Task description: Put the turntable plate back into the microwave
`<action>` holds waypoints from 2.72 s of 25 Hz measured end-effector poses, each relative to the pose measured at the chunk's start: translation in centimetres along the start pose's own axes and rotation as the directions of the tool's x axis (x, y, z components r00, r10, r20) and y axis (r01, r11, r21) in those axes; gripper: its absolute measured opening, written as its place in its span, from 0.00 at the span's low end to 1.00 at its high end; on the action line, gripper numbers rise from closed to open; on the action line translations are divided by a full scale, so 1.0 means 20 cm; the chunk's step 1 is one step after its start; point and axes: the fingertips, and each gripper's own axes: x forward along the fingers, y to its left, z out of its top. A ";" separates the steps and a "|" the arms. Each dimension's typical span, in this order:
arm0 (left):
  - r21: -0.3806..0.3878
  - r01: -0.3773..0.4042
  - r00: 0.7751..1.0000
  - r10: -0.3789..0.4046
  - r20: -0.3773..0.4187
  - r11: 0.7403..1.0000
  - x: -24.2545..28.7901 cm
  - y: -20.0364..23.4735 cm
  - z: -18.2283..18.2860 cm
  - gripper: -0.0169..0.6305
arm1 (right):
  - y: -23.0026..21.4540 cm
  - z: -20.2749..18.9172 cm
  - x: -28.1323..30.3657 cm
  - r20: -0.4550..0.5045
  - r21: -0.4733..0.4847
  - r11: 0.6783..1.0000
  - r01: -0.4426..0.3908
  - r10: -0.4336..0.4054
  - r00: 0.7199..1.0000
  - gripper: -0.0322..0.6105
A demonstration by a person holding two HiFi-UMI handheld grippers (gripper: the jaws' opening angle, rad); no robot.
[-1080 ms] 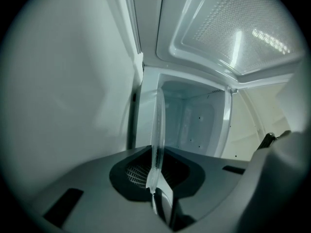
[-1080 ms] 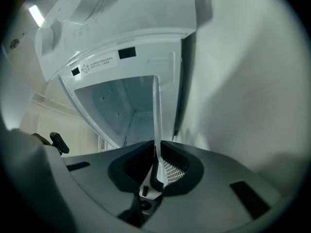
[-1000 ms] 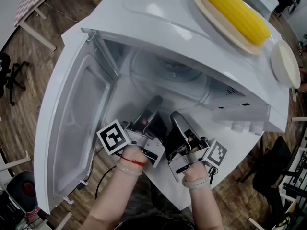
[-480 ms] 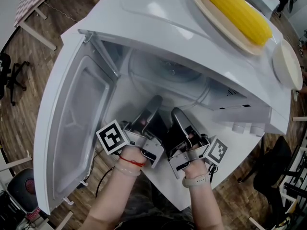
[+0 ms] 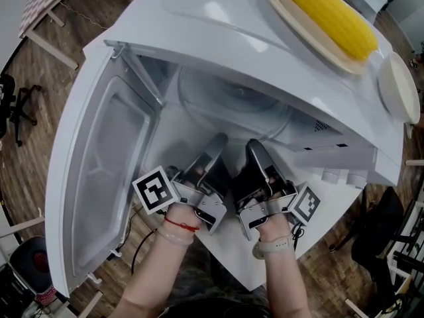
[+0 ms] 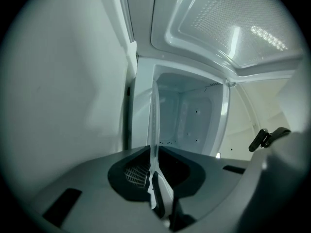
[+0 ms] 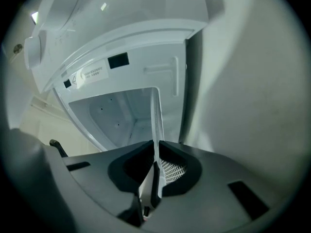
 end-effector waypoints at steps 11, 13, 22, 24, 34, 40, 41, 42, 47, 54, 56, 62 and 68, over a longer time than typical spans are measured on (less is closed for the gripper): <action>-0.025 0.010 1.000 -0.010 0.005 1.000 0.01 0.02 0.00 0.09 | 0.00 0.08 0.02 0.058 -0.038 0.999 0.039 -0.037 0.998 0.12; -0.024 0.002 1.000 -0.002 0.001 1.000 0.02 0.03 0.00 0.09 | 0.00 0.08 0.02 0.057 -0.055 0.998 0.044 -0.041 0.998 0.12; -0.053 -0.005 1.000 0.006 0.010 0.999 0.03 0.01 0.03 0.09 | 0.04 0.07 0.00 0.061 -0.047 0.999 0.006 -0.003 0.998 0.12; -0.052 -0.011 1.000 0.012 0.021 0.999 0.05 0.01 0.05 0.09 | 0.06 0.07 -0.01 0.062 -0.051 0.999 -0.016 0.019 0.998 0.12; -0.068 -0.006 1.000 0.006 -0.002 0.998 0.06 0.04 0.00 0.09 | 0.06 0.08 -0.05 0.075 -0.053 0.998 -0.020 0.024 0.997 0.12; -0.064 0.012 1.000 -0.012 0.008 0.998 0.05 0.02 0.00 0.09 | 0.02 0.06 -0.08 0.070 -0.053 0.999 0.000 0.003 0.998 0.12; -0.063 0.015 1.000 -0.014 0.007 0.998 0.05 0.02 -0.01 0.09 | 0.02 0.05 -0.09 0.067 -0.053 0.999 0.004 0.000 0.998 0.12; -0.062 0.018 1.000 -0.017 0.006 0.998 0.04 0.02 -0.01 0.09 | 0.02 0.05 -0.09 0.066 -0.052 0.999 0.006 -0.003 0.998 0.12; -0.065 0.025 1.000 -0.025 -0.002 0.998 0.01 0.02 -0.05 0.09 | 0.00 0.03 -0.12 0.078 -0.049 0.999 0.012 -0.008 0.997 0.12; -0.061 0.020 1.000 -0.021 -0.016 0.998 -0.06 0.00 -0.10 0.09 | 0.04 -0.03 -0.16 0.057 -0.085 0.996 -0.009 0.014 0.998 0.12; -0.046 0.020 0.999 -0.022 -0.029 0.999 -0.09 -0.01 -0.13 0.09 | 0.06 -0.06 -0.18 0.048 -0.106 0.994 -0.012 0.017 0.999 0.12; 0.000 0.031 0.997 -0.031 -0.071 1.000 -0.19 -0.05 -0.18 0.07 | 0.08 -0.15 -0.25 0.023 -0.190 0.982 0.017 -0.013 1.000 0.12; 0.090 0.032 0.996 -0.025 -0.087 0.995 -0.32 -0.12 -0.26 0.05 | 0.12 -0.29 -0.33 -0.025 -0.239 0.971 0.014 -0.020 0.999 0.09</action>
